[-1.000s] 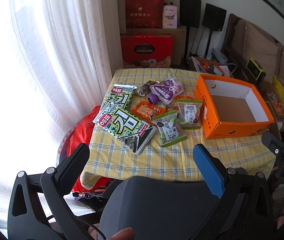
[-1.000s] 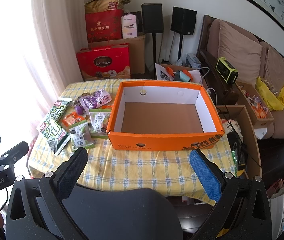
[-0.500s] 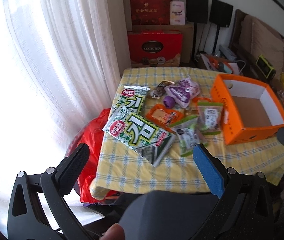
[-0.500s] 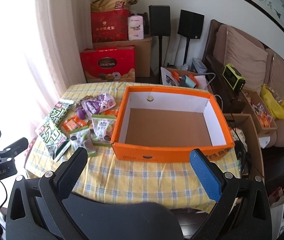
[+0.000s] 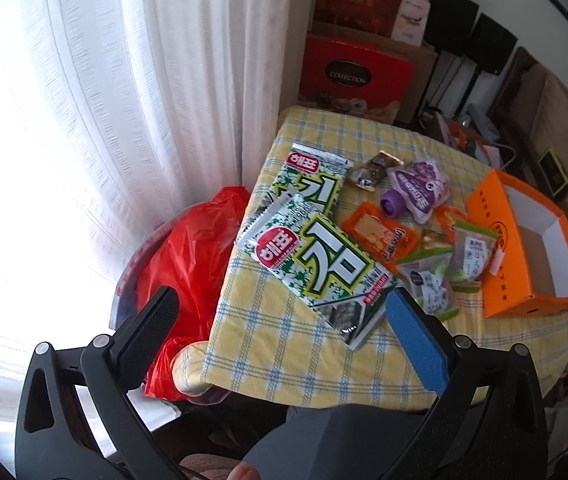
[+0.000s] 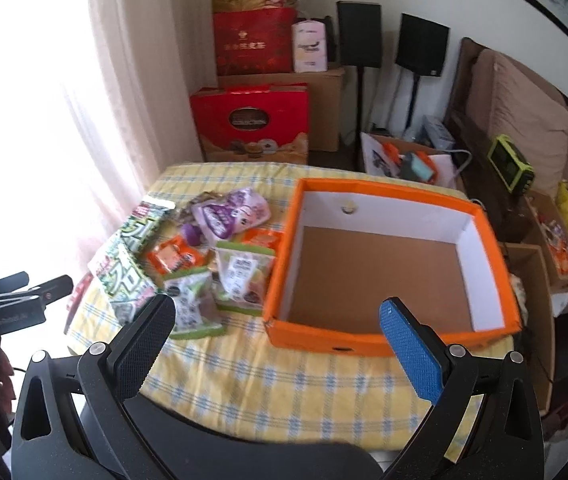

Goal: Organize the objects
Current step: 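Move the left tool toward the green-white seaweed pack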

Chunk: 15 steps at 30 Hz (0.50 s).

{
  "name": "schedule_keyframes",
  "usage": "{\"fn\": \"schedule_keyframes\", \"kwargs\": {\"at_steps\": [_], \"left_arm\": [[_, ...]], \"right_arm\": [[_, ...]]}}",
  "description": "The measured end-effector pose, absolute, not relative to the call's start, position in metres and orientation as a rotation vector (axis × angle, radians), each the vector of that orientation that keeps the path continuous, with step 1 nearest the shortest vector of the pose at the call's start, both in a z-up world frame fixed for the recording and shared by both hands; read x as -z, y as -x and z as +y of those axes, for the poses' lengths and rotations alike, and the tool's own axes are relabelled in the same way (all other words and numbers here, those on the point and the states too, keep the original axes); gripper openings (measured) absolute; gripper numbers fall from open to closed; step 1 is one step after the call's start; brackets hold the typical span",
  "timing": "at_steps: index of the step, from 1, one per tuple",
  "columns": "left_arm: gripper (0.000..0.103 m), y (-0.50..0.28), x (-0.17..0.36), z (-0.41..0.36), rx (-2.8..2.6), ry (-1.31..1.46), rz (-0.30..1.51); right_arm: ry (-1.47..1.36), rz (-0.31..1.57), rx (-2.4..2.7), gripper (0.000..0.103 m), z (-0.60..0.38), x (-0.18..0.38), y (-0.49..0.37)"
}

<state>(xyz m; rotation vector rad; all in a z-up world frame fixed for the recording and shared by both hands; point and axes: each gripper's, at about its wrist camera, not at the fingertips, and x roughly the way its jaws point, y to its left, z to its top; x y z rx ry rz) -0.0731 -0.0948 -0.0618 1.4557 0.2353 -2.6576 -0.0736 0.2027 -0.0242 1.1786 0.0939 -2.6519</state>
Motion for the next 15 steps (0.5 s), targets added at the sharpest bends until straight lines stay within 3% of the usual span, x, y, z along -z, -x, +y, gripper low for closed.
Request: {"fn": "schedule_keyframes", "kwargs": {"at_steps": [6,11,15], "left_arm": [[0.103,0.088,0.075,-0.110,2.615,-1.446,0.229],[0.098,0.097,0.093,-0.121,2.611,-1.504,0.383],[0.081,0.103,0.107,-0.119,2.603,-1.584,0.457]], "right_arm": [[-1.185,0.158,2.594,0.102,0.177,0.036,0.083],[-1.218,0.231,2.530,0.092,0.152,0.056,0.089],[-1.269,0.241,2.473,0.085,0.140,0.076,0.095]]}}
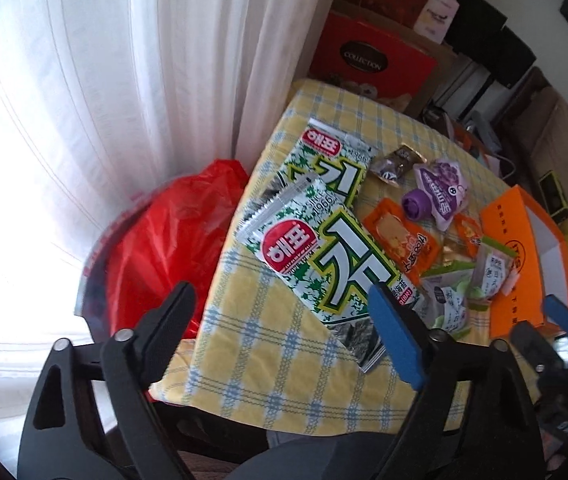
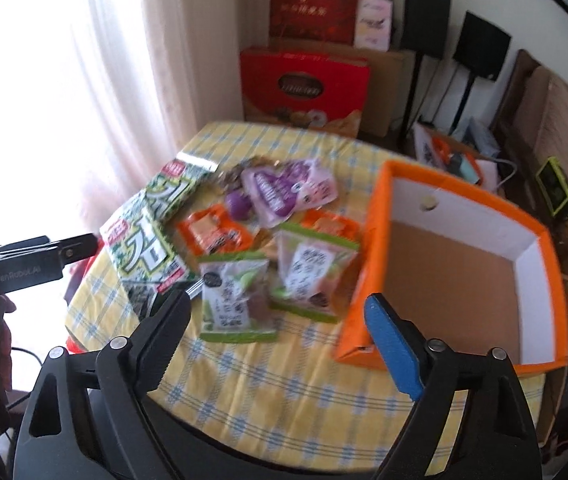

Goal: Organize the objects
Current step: 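Move the left tool toward the green-white seaweed pack, then grasp the seaweed pack with the left tool while the right tool grasps the LYFEN packet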

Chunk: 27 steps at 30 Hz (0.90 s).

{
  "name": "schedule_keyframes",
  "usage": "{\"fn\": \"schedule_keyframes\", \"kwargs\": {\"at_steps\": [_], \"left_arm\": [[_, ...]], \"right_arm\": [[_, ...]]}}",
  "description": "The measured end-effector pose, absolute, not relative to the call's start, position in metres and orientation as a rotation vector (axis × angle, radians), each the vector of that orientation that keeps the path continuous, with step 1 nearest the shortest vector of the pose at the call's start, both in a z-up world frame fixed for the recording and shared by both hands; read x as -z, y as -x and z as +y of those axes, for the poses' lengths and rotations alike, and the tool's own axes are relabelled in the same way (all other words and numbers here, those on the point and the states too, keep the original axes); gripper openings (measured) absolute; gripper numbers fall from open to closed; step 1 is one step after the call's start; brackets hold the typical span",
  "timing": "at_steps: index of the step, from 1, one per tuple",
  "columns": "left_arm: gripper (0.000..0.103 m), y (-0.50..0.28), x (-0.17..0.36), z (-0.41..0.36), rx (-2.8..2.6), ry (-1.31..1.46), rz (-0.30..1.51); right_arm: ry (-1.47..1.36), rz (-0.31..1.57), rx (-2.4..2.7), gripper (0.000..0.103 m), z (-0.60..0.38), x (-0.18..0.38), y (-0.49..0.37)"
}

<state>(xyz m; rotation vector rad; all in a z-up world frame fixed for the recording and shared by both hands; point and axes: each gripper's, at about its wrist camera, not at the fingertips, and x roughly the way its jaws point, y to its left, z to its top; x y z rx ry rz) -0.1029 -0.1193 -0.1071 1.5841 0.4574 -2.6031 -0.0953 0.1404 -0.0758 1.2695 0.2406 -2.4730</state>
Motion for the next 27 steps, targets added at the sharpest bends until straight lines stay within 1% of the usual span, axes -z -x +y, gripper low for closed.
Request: {"fn": "schedule_keyframes", "kwargs": {"at_steps": [1,3,6,8,14,16,19,23,26,27], "left_arm": [[0.079,0.104,0.111,-0.119,2.599,-1.593,0.474],[0.076,0.107,0.117,-0.120,2.592,-1.612,0.529],[0.076,0.109,0.127,-0.123,2.582,-1.646,0.675],[0.076,0.111,0.133,-0.125,2.567,-1.642,0.721],[0.080,0.121,0.148,-0.127,2.494,-1.665,0.815],[0.081,0.124,0.151,-0.126,2.498,-1.660,0.829],[0.081,0.126,0.151,-0.123,2.504,-1.655,0.800],[0.078,0.126,0.152,-0.118,2.533,-1.665,0.821],[0.068,0.127,0.151,-0.115,2.537,-1.662,0.811],[0.061,0.127,0.151,-0.115,2.537,-1.663,0.828]], "right_arm": [[-1.276,0.243,2.465,0.078,0.138,0.079,0.096],[-1.293,0.249,2.439,0.071,0.133,0.088,0.098],[-1.304,0.274,2.407,0.065,0.125,0.097,0.098],[-1.316,0.276,2.380,0.063,0.121,0.102,0.100],[-1.367,0.269,2.339,0.063,0.112,0.118,0.108],[-1.375,0.275,2.332,0.068,0.109,0.124,0.112],[-1.401,0.290,2.332,0.069,0.104,0.132,0.117],[-1.423,0.277,2.325,0.071,0.102,0.140,0.122],[-1.451,0.256,2.317,0.071,0.101,0.147,0.126],[-1.455,0.250,2.314,0.071,0.101,0.149,0.127]]}}
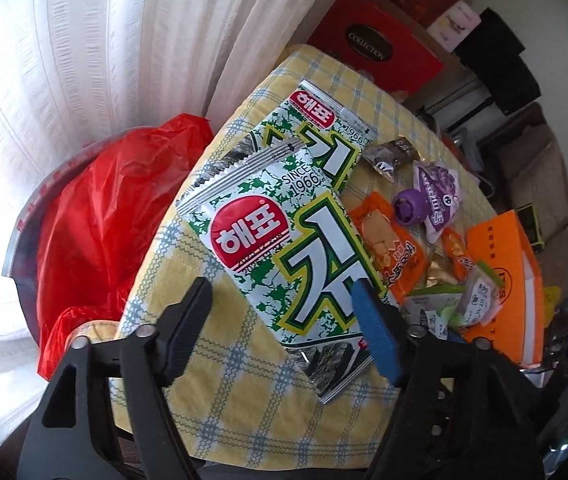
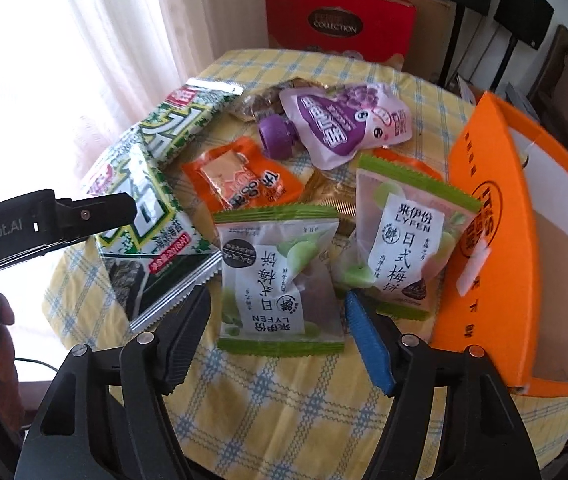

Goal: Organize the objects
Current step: 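Grasp the seaweed pack with the left tool while the right tool grasps the LYFEN packet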

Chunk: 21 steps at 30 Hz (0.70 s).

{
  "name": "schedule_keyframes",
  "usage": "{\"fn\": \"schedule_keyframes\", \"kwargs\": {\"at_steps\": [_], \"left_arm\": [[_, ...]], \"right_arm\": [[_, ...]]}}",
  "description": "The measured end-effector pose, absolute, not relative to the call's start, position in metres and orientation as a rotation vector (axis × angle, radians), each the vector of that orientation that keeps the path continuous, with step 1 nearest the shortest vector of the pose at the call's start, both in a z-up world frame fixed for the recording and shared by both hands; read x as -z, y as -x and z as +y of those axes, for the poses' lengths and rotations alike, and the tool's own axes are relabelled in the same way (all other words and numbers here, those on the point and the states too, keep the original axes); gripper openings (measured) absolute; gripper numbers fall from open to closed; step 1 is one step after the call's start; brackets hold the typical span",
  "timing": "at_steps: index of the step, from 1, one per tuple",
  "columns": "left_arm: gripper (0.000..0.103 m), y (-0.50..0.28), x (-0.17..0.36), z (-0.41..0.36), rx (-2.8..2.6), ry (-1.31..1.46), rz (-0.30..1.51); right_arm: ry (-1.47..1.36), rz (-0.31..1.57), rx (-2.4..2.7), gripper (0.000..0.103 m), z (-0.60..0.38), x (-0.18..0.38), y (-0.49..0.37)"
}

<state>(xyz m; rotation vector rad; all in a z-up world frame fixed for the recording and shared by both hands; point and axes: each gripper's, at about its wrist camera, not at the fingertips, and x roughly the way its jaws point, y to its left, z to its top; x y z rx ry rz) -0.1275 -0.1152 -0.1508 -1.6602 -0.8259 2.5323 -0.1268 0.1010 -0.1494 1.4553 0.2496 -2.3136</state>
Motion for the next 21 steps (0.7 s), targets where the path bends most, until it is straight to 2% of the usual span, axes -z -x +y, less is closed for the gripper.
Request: {"fn": "schedule_keyframes", "kwargs": {"at_steps": [2,3,4,8,13,21], "left_arm": [[0.055,0.129,0.150,-0.116,-2.530,1.673,-0.839],[0.045,0.129,0.151,-0.116,-2.531,1.684,-0.846],[0.040,0.129,0.152,-0.118,-2.526,1.697,-0.873],[0.037,0.129,0.155,-0.121,-2.472,1.690,-0.950],[0.018,0.124,0.150,-0.123,-2.497,1.621,-0.969],[0.012,0.110,0.129,-0.125,-2.501,1.515,-0.972]], "right_arm": [[-1.458,0.248,2.308,0.072,0.100,0.152,0.127],[-1.447,0.254,2.312,0.072,0.099,0.152,0.126],[-1.445,0.260,2.313,0.071,0.099,0.153,0.126],[-1.426,0.250,2.305,0.064,0.099,0.152,0.127],[-1.424,0.205,2.296,0.057,0.103,0.150,0.128],[-1.399,0.154,2.274,0.053,0.110,0.142,0.120]]}}
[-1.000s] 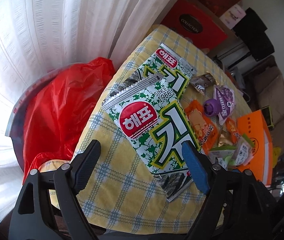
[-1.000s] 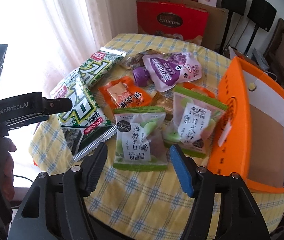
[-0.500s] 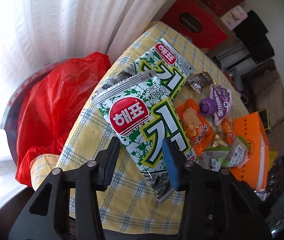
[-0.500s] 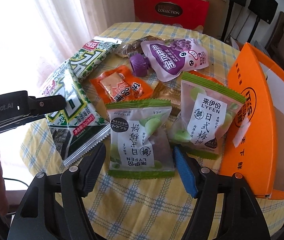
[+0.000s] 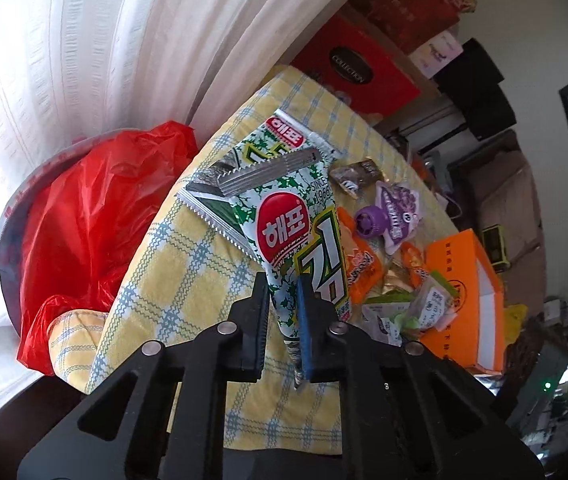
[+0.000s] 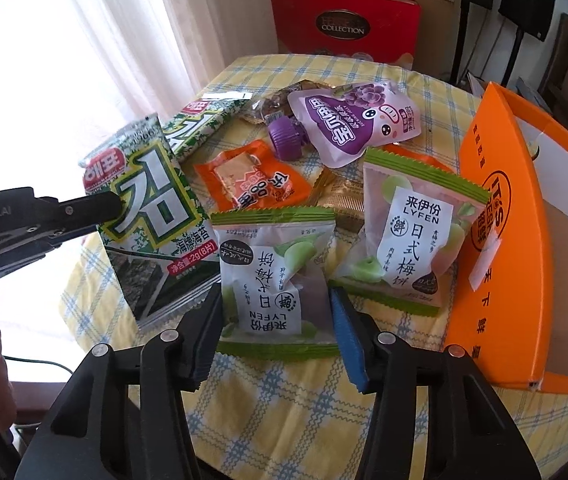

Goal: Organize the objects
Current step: 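Grasp the seaweed pack with the left tool while the right tool grasps the LYFEN packet, then carry both packets over the orange box and release them inside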

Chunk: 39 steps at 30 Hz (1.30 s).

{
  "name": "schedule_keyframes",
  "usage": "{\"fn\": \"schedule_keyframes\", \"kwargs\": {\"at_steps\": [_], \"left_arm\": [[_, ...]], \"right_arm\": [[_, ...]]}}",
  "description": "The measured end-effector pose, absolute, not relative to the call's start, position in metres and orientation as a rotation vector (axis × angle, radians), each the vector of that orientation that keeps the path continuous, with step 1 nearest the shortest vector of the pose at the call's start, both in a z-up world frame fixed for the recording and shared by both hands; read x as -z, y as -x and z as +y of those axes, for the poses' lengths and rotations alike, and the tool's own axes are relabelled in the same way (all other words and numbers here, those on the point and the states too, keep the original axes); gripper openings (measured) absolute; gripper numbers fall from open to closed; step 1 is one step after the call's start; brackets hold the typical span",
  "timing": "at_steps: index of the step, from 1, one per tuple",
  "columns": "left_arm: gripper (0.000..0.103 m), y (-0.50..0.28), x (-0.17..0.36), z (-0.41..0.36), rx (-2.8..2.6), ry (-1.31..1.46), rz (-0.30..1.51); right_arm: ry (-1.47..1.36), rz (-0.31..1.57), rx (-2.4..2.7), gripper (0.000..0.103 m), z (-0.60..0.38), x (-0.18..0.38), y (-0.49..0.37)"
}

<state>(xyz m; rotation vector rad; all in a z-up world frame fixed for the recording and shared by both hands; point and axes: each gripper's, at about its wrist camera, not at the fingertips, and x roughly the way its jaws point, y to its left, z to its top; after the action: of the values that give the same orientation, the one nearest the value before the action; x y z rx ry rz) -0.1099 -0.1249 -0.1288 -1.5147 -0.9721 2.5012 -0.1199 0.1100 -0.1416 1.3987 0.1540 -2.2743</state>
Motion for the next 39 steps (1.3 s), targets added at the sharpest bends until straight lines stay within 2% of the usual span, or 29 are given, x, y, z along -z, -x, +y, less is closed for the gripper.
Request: {"fn": "schedule_keyframes", "kwargs": {"at_steps": [15,39], "left_arm": [[0.010,0.092,0.065,-0.106,-2.521,1.361,-0.848],[0.010,0.092,0.005,0.017,-2.539,1.228,-0.384]], "right_arm": [[-1.287,0.068,2.339,0.053,0.142,0.083,0.100],[-1.193,-0.012,2.605,0.053,0.249,0.011,0.095]]}}
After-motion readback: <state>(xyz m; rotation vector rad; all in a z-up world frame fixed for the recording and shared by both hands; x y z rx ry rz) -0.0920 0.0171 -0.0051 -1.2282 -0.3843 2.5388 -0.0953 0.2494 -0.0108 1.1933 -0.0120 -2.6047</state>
